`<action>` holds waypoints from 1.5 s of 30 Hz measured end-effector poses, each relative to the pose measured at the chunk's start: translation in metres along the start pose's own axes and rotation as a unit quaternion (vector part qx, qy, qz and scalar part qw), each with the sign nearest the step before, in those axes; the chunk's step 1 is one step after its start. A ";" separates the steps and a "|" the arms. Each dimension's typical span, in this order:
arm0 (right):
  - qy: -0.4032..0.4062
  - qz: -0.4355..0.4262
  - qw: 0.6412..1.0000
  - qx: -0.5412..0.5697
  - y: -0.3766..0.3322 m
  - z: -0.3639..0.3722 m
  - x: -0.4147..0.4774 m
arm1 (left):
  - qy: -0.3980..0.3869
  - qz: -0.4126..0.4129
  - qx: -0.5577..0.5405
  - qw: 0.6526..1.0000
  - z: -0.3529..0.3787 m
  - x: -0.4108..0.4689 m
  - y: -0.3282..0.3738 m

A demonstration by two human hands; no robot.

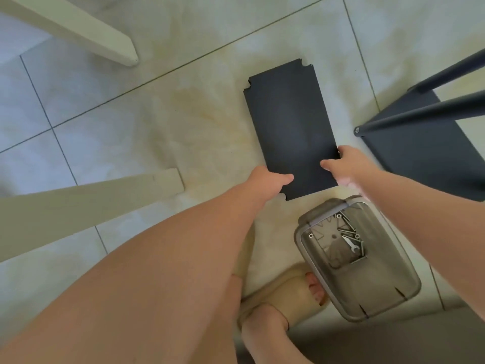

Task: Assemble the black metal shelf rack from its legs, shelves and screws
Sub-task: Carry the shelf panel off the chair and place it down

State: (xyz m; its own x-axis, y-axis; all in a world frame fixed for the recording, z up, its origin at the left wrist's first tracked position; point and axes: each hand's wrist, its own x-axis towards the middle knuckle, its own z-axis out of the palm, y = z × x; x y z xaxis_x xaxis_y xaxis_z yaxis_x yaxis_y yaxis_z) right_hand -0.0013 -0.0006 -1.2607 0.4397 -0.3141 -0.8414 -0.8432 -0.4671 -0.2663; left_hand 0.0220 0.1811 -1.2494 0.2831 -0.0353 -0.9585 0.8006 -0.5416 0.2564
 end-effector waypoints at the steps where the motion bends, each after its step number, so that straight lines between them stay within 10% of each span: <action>1: 0.002 0.000 1.000 -0.005 0.000 -0.002 -0.007 | -0.001 0.005 0.004 1.000 -0.002 -0.008 0.001; 23: 0.061 -0.169 0.951 -0.250 -0.093 -0.147 -0.441 | 0.125 0.218 0.218 0.943 -0.090 -0.472 0.066; 45: 0.177 -0.450 0.826 -0.291 -0.310 -0.258 -0.722 | 0.258 0.541 0.179 0.780 -0.241 -0.788 0.117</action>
State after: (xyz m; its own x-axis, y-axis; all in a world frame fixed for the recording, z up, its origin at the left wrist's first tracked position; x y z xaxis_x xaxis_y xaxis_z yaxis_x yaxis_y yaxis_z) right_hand 0.0220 0.1580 -0.4492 0.9569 0.2022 -0.2085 0.1201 -0.9290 -0.3500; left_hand 0.0199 0.3482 -0.4339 0.9399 -0.3413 -0.0040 -0.2266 -0.6327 0.7406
